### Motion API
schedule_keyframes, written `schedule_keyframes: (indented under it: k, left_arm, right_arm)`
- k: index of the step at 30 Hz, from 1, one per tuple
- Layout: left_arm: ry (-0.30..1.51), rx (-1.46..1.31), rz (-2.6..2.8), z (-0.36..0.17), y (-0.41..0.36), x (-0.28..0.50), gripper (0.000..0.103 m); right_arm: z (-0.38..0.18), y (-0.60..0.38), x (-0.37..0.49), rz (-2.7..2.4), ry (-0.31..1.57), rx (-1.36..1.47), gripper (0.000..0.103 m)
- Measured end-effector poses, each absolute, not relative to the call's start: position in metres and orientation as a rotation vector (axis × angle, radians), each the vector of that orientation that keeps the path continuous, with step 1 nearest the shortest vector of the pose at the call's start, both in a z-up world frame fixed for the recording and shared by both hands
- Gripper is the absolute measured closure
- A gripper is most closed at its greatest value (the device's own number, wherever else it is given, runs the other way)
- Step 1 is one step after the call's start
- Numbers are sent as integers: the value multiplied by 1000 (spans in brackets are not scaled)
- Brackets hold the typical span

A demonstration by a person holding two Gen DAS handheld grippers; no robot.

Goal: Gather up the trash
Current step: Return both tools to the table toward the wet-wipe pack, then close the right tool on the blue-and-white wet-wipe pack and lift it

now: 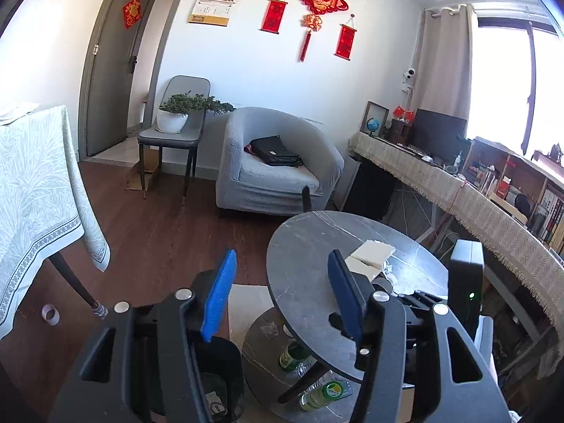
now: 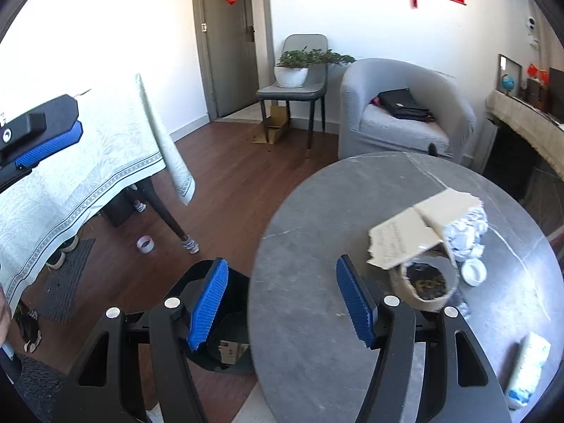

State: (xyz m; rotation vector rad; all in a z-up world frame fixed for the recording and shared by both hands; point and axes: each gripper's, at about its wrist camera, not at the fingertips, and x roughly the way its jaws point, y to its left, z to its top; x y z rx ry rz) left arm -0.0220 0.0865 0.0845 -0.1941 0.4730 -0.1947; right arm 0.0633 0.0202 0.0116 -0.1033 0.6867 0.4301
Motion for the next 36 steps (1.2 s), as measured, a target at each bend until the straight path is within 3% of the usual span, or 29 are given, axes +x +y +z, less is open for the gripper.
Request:
schedule_keyframes:
  k: [9,22,36]
  left_arm:
    - [595,-54,-304,60,14,5,36]
    - [609,234,-278,31,-60,33,36]
    - [651,283,-314,10,-101,76,36]
  right_arm:
    - [6,-53,50,291,693,-69,30]
    - [-12,-145,29,114,684,67,26]
    - [-34,-180,30,-12,694,85,21]
